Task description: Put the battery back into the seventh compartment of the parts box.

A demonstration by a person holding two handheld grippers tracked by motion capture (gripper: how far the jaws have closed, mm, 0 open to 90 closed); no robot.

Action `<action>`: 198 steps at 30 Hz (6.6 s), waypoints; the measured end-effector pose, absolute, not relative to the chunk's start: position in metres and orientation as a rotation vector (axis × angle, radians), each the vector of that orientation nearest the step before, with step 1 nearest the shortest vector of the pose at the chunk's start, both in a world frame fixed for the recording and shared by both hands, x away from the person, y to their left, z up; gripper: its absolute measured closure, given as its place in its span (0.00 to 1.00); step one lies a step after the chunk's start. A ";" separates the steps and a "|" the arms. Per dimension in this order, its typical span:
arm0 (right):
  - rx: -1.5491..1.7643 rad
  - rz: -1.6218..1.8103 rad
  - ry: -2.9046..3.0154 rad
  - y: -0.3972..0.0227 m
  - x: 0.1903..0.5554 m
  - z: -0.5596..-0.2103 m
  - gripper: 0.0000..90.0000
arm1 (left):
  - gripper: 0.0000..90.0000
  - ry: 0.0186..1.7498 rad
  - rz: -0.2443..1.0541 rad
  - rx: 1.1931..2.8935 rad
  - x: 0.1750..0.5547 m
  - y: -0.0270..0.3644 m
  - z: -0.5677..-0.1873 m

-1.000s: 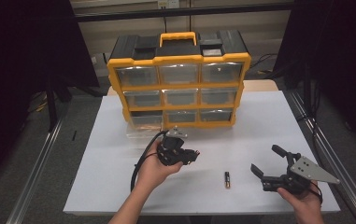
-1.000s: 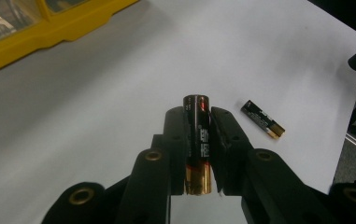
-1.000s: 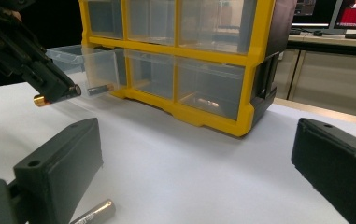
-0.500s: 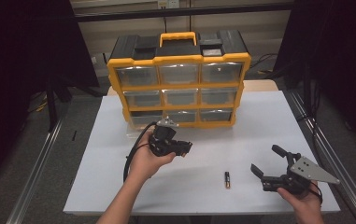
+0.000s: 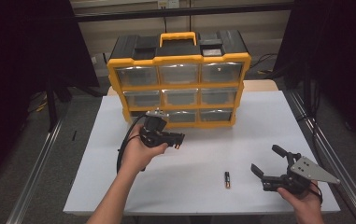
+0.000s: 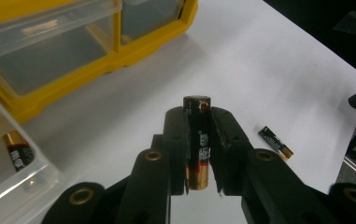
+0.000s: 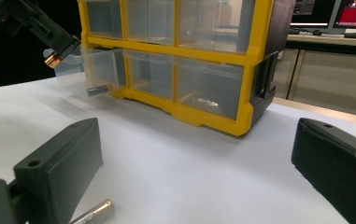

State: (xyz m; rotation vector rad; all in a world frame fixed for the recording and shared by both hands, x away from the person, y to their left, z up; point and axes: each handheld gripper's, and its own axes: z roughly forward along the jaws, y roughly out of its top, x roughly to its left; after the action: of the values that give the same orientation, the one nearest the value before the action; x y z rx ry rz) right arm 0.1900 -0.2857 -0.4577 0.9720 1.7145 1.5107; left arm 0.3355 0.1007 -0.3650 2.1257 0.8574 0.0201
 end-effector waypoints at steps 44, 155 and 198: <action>0.976 1.512 1.718 -0.286 0.191 -0.458 0.02 | 0.86 1.050 0.155 2.058 0.367 0.162 -0.348; 0.974 1.514 1.729 -0.285 0.193 -0.459 0.02 | 0.18 0.578 -0.068 2.134 0.295 0.027 -0.430; 0.982 1.521 1.724 -0.286 0.192 -0.459 0.02 | 0.49 0.519 -0.014 2.296 0.261 -0.031 -0.476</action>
State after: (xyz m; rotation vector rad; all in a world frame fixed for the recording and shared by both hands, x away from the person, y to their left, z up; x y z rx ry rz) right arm 0.1921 -0.2864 -0.4590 0.9821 1.7244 1.5212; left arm 0.2614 -0.0312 -0.4763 2.2964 0.5186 -0.0142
